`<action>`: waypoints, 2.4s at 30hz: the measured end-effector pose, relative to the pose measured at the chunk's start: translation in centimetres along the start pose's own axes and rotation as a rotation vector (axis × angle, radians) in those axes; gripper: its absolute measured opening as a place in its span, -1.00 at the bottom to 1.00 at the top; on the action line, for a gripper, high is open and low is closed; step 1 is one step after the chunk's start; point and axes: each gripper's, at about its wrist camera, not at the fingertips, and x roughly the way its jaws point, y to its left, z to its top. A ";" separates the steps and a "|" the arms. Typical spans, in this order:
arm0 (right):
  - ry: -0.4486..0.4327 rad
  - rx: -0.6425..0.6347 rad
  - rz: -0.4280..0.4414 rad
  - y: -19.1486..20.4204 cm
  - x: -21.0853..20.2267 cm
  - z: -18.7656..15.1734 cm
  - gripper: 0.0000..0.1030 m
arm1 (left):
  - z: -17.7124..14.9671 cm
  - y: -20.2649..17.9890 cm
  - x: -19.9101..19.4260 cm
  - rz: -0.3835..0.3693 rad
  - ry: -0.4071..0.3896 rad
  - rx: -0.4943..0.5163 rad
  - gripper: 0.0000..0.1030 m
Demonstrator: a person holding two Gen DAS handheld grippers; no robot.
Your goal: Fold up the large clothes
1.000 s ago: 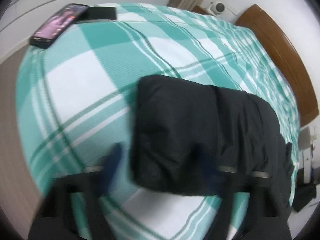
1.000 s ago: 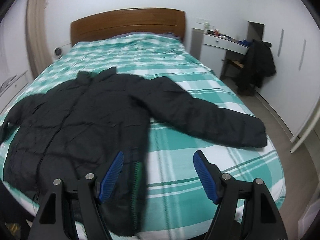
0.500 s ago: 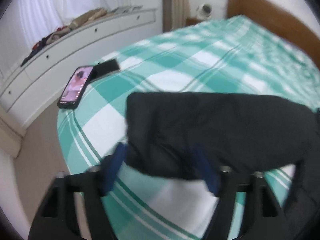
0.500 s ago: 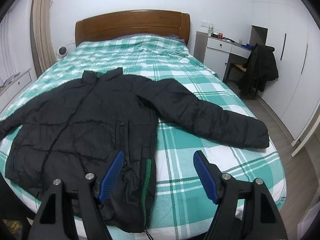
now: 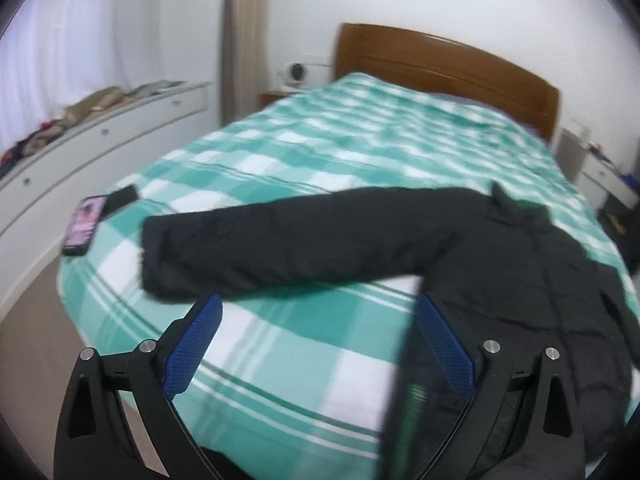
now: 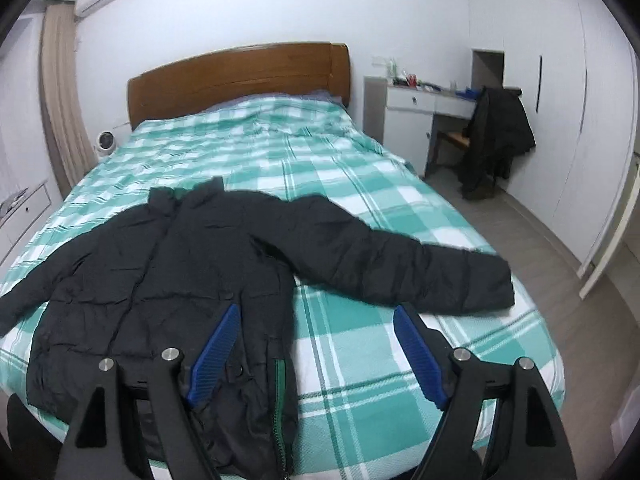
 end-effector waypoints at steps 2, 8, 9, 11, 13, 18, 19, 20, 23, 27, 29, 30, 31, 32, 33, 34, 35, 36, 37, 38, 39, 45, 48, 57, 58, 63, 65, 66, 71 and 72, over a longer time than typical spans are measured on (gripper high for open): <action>-0.081 -0.016 -0.004 -0.3 -1.2 0.3 0.65 | -0.1 -0.8 -0.3 -0.052 0.014 -0.001 0.90; -0.134 -0.085 0.032 -0.3 -1.6 -0.1 1.00 | -1.3 -2.6 -0.9 -0.170 0.064 -0.077 0.90; -0.111 -0.090 0.044 -0.2 -1.1 -0.4 1.00 | -1.6 -3.1 -0.8 -0.204 0.087 -0.070 0.90; -0.082 -0.102 0.061 0.2 -0.6 -1.2 1.00 | -2.1 -3.9 -0.9 -0.233 0.107 -0.049 0.90; -0.060 -0.108 0.083 0.7 -0.1 -2.0 1.00 | -2.5 -4.6 -1.2 -0.206 0.104 -0.037 0.90; 0.049 -0.143 0.083 2.1 1.4 -3.1 1.00 | -3.2 -6.3 -2.2 -0.181 0.093 0.058 0.98; 0.052 -0.143 0.088 2.2 1.4 -3.3 1.00 | -3.2 -6.3 -2.4 -0.175 0.085 0.073 0.98; 0.059 -0.141 0.093 2.3 1.4 -3.3 1.00 | -3.2 -6.7 -2.9 -0.155 0.069 0.098 0.98; 0.076 -0.148 0.072 2.8 1.6 -3.3 1.00 | -3.0 -7.5 -3.5 -0.144 0.059 0.150 0.98; 0.089 -0.178 0.025 3.8 1.6 -3.5 1.00 | -2.8 -8.0 -3.9 -0.197 0.063 0.135 0.98; 0.101 -0.185 0.029 4.1 1.6 -3.7 1.00 | -2.8 -8.4 -3.8 -0.218 0.064 0.130 0.98; 0.106 -0.189 0.032 4.2 1.6 -3.7 1.00 | -2.9 -8.7 -3.8 -0.218 0.064 0.134 0.98; 0.109 -0.195 0.035 4.3 1.7 -3.8 1.00 | -3.0 -9.0 -3.7 -0.213 0.064 0.141 0.98; 0.111 -0.202 0.033 4.4 1.8 -3.9 1.00 | -3.2 -9.2 -3.6 -0.200 0.063 0.153 0.98; 0.114 -0.210 0.026 4.4 1.9 -4.0 1.00 | -3.4 -9.4 -3.7 -0.194 0.062 0.160 0.98; 0.118 -0.213 0.020 4.4 2.0 -4.0 1.00 | -3.6 -9.4 -3.7 -0.189 0.059 0.167 0.98; 0.120 -0.209 0.017 4.3 2.1 -4.0 1.00 | -3.8 -9.3 -3.6 -0.183 0.058 0.175 0.98; 0.120 -0.200 0.020 4.1 2.1 -4.1 1.00 | -4.1 -9.2 -3.5 -0.172 0.061 0.182 0.98; 0.120 -0.191 0.024 3.9 2.0 -4.1 1.00 | -4.3 -9.0 -3.2 -0.160 0.069 0.184 0.98; 0.122 -0.183 0.028 3.7 2.0 -4.2 1.00 | -4.8 -8.5 -2.8 -0.149 0.085 0.179 0.98; 0.132 -0.175 0.034 3.5 2.2 -4.5 1.00 | -5.1 -8.0 -2.3 -0.144 0.104 0.172 0.98; 0.330 -0.076 0.242 1.7 4.9 -7.2 1.00 | -9.4 -5.0 1.4 -0.262 0.354 0.079 0.97; 0.431 -0.031 0.301 1.3 7.2 -9.3 1.00 | -11.3 -5.0 3.3 -0.268 0.438 0.076 0.97; 0.556 0.111 0.427 0.9 10.3 -12.5 -0.27 | -13.1 -5.7 5.5 -0.307 0.511 0.070 -0.08; 0.554 0.110 0.433 0.9 10.2 -12.4 -0.32 | -13.1 -5.7 5.6 -0.318 0.514 0.072 -0.15; 0.551 0.027 0.417 1.8 9.4 -12.2 -0.48 | -13.1 -5.7 4.9 -0.325 0.513 0.096 -0.42; 0.552 0.018 0.416 1.8 9.2 -12.2 -0.49 | -13.1 -5.3 4.4 -0.328 0.521 0.104 -0.45; 0.553 0.017 0.417 1.7 9.0 -12.2 -0.49 | -13.1 -5.2 4.1 -0.330 0.526 0.107 -0.47; 0.554 0.004 0.400 1.6 8.6 -11.9 -0.43 | -13.0 -4.9 3.3 -0.332 0.532 0.137 -0.46; 0.551 0.009 0.390 1.7 8.8 -11.9 -0.35 | -13.0 -5.0 3.4 -0.325 0.529 0.144 -0.42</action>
